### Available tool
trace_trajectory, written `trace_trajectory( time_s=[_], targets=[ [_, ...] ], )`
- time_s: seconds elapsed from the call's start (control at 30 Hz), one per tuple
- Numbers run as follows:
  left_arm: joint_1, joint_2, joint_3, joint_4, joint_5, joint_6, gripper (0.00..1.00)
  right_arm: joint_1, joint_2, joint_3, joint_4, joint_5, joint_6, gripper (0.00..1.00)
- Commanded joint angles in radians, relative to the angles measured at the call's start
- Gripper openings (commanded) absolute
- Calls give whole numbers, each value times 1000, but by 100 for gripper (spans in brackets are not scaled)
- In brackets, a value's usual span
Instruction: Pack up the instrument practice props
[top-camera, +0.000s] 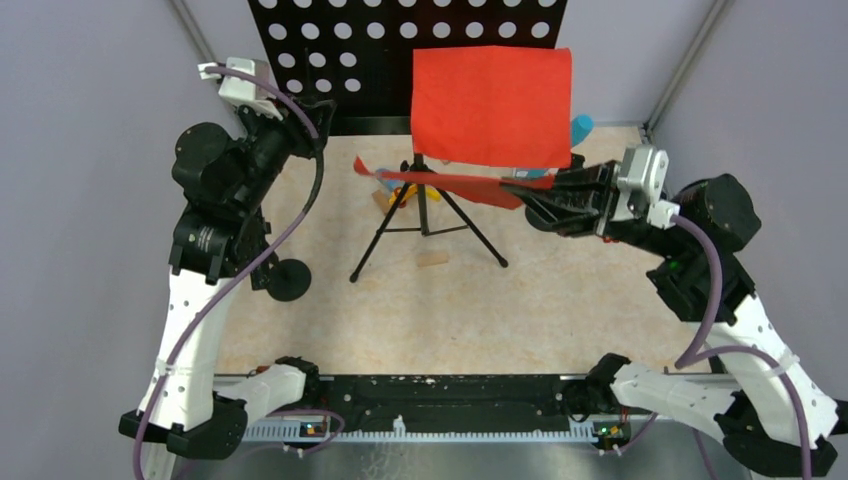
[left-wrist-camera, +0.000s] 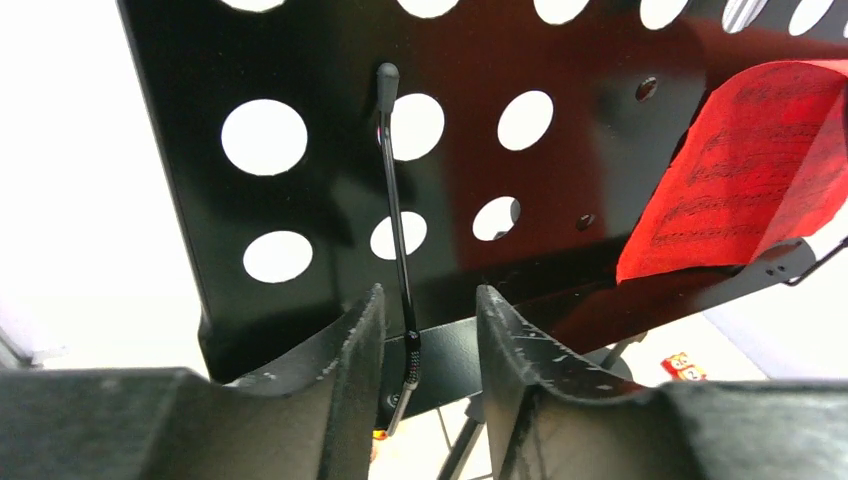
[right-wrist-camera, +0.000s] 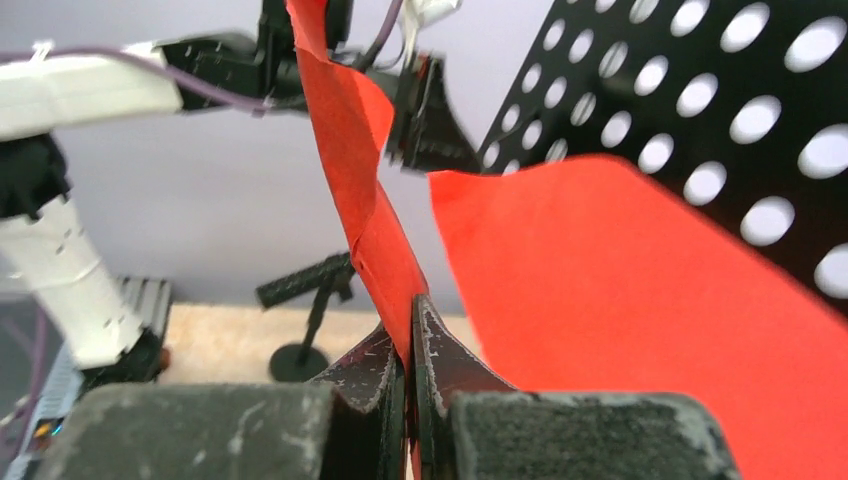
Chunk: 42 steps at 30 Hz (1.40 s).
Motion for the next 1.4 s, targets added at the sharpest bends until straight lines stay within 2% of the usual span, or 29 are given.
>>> trace_trajectory(
  time_s=[0.0, 0.17, 0.23, 0.37, 0.47, 0.63, 0.8, 0.9, 1.0, 1.07, 1.33, 1.37],
  targets=[
    [-2, -35, -7, 43, 27, 5, 51, 8, -130, -145, -86, 17, 61, 0],
    [-2, -74, -21, 34, 20, 8, 71, 9, -291, -332, -86, 95, 213, 0],
    [-2, -95, -29, 24, 12, 7, 79, 9, -343, -383, -113, 189, 270, 0],
    [-2, -157, -69, -5, -7, 3, 89, 9, -395, -445, -222, 384, 395, 0],
    [-2, -215, -108, -43, -42, -6, 93, 8, -374, -455, -350, 548, 492, 0],
    [-2, -344, -223, -104, -103, -48, 99, 8, -301, -473, -574, 969, 670, 0],
    [-2, -420, -312, -161, -109, -85, 99, -24, -271, -599, -530, 1203, 711, 0],
    [-2, -440, -335, -184, -99, -97, 99, -198, -234, -656, -500, 1164, 713, 0],
    [-1, -455, -346, -202, -98, -102, 99, -426, -213, -729, -436, 961, 708, 0],
    [-2, -462, -354, -207, -99, -105, 99, -540, -188, -769, -394, 886, 694, 0],
    [-2, -462, -377, -203, -36, -123, 99, -770, -20, -815, -271, 832, 652, 0],
    [-2, -460, -376, -204, -25, -123, 99, -790, -3, -811, -267, 827, 656, 2]
  ],
)
